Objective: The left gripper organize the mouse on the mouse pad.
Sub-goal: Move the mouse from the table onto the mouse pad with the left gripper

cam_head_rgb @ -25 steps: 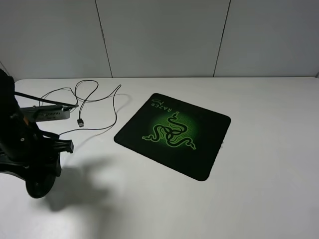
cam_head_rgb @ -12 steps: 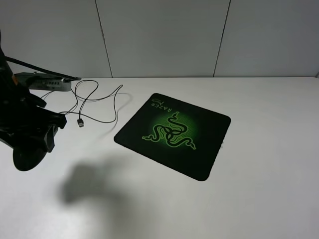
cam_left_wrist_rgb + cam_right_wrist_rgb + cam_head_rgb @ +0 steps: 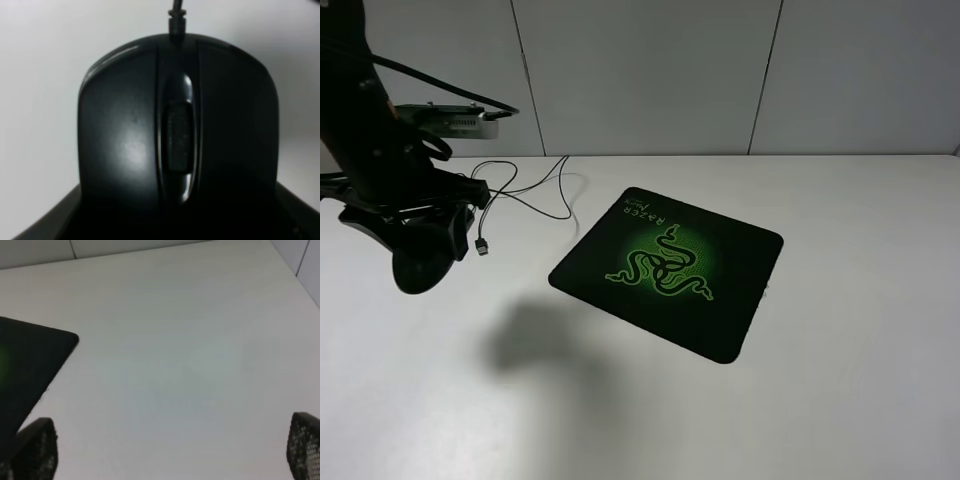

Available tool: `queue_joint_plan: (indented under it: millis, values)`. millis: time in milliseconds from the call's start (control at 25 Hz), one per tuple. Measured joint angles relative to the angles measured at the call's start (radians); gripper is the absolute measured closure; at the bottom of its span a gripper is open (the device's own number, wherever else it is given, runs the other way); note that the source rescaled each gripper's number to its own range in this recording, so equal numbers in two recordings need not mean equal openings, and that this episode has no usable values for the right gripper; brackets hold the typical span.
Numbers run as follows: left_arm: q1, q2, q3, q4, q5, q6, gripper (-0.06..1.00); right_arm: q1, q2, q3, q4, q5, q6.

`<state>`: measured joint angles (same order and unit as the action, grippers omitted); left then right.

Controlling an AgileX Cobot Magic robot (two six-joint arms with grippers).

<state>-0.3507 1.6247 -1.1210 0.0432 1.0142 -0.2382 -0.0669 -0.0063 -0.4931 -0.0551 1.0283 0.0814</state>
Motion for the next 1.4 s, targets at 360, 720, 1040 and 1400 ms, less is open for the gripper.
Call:
queue_joint_plan:
  millis: [360,720,1040,1400]
  values:
    - [-0.111,0.175,-0.214,-0.003,0.038,0.003,0.94,0.000,0.000,0.000,0.000,0.000,0.000]
    - [-0.198,0.344,-0.412,-0.002,0.070,0.005,0.94,0.000,0.000,0.000,0.000,0.000,0.000]
    - [-0.256,0.474,-0.582,-0.004,0.081,0.006,0.94,0.000,0.000,0.000,0.000,0.000,0.000]
    - [-0.301,0.628,-0.790,-0.014,0.125,0.021,0.94,0.000,0.000,0.000,0.000,0.000,0.000]
